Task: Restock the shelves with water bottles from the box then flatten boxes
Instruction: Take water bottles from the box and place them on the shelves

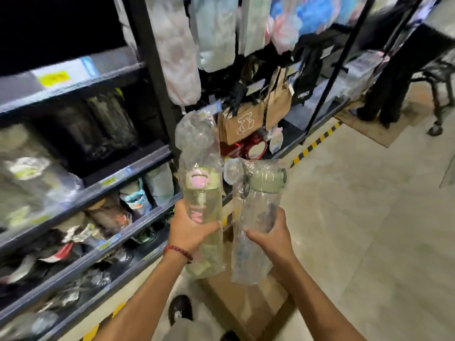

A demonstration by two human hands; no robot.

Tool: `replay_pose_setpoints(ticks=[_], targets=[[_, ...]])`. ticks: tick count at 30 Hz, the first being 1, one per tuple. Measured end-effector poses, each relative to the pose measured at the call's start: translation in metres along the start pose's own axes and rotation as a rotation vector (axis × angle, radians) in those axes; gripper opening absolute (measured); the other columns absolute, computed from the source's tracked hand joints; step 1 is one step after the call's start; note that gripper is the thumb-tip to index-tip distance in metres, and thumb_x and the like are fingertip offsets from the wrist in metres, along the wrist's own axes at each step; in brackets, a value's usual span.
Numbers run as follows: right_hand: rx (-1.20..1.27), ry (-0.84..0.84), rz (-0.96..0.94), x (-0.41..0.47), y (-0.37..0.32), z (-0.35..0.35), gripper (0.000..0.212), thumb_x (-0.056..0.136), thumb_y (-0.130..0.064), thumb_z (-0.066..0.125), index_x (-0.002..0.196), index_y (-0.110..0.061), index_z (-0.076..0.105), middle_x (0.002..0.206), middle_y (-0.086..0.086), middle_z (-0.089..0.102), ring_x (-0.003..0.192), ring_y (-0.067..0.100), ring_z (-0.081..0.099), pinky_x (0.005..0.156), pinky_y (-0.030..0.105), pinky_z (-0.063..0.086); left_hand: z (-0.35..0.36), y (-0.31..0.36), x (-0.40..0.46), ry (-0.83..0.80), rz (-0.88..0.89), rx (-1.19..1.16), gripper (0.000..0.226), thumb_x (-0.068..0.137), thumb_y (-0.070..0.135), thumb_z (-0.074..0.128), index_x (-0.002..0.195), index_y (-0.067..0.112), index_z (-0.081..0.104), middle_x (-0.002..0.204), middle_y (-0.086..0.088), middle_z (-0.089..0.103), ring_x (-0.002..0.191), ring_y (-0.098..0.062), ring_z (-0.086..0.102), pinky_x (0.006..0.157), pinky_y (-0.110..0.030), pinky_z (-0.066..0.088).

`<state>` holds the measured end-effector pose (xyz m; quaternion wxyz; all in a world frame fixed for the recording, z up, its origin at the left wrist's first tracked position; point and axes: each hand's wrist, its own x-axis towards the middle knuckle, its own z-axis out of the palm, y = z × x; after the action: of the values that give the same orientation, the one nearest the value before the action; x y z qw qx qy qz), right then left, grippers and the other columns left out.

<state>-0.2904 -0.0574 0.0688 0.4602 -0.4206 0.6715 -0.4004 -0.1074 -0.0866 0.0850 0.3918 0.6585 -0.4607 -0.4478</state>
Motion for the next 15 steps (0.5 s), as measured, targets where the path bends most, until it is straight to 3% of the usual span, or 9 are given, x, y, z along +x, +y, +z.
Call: replay_pose_setpoints(ticks=[6, 8, 10, 12, 15], targets=[[-0.032, -0.175, -0.138, 0.005, -0.048, 0.065, 0.072, 0.072, -0.01, 0.079, 0.123, -0.031, 0.033, 0.108, -0.023, 0.049, 0.098, -0.004, 0.053, 0.084, 0.015, 0.045, -0.076, -0.003, 0.004, 0.162, -0.012, -0.046, 0.06, 0.058, 0.007, 0.087, 0.096, 0.022, 0.044, 0.09, 0.001, 0.058, 0.08, -0.012, 0.061, 0.061, -0.022, 0.049], [-0.066, -0.232, -0.156, 0.009, -0.058, 0.088, 0.077, 0.07, -0.012, 0.081, 0.126, -0.03, 0.033, 0.113, -0.022, 0.05, 0.107, 0.003, 0.054, 0.093, 0.023, 0.045, -0.097, -0.008, 0.009, 0.214, -0.031, -0.061, 0.058, 0.058, 0.008, 0.088, 0.093, 0.024, 0.044, 0.09, 0.001, 0.058, 0.08, -0.011, 0.061, 0.062, -0.022, 0.049], [-0.11, -0.273, -0.164, 0.013, -0.066, 0.112, 0.088, 0.063, -0.022, 0.082, 0.136, -0.022, 0.033, 0.125, -0.01, 0.052, 0.119, 0.013, 0.052, 0.1, 0.03, 0.044, -0.118, -0.014, 0.015, 0.253, -0.068, -0.082, 0.059, 0.058, 0.009, 0.088, 0.095, 0.024, 0.044, 0.091, 0.001, 0.059, 0.084, -0.013, 0.061, 0.064, -0.023, 0.049], [-0.151, -0.307, -0.149, 0.016, -0.074, 0.135, 0.101, 0.064, -0.026, 0.081, 0.146, -0.018, 0.024, 0.142, 0.0, 0.043, 0.13, 0.02, 0.043, 0.106, 0.039, 0.04, -0.138, -0.021, 0.021, 0.278, -0.1, -0.103, 0.062, 0.059, 0.007, 0.087, 0.103, 0.018, 0.044, 0.092, 0.003, 0.059, 0.085, -0.01, 0.061, 0.061, -0.02, 0.046], [-0.161, -0.3, -0.148, 0.022, -0.083, 0.167, 0.103, 0.069, -0.022, 0.081, 0.15, -0.02, 0.017, 0.149, 0.002, 0.036, 0.135, 0.022, 0.037, 0.11, 0.042, 0.036, -0.168, -0.03, 0.034, 0.299, -0.116, -0.131, 0.065, 0.059, 0.006, 0.086, 0.108, 0.014, 0.043, 0.091, 0.005, 0.058, 0.082, -0.007, 0.059, 0.057, -0.016, 0.042]])
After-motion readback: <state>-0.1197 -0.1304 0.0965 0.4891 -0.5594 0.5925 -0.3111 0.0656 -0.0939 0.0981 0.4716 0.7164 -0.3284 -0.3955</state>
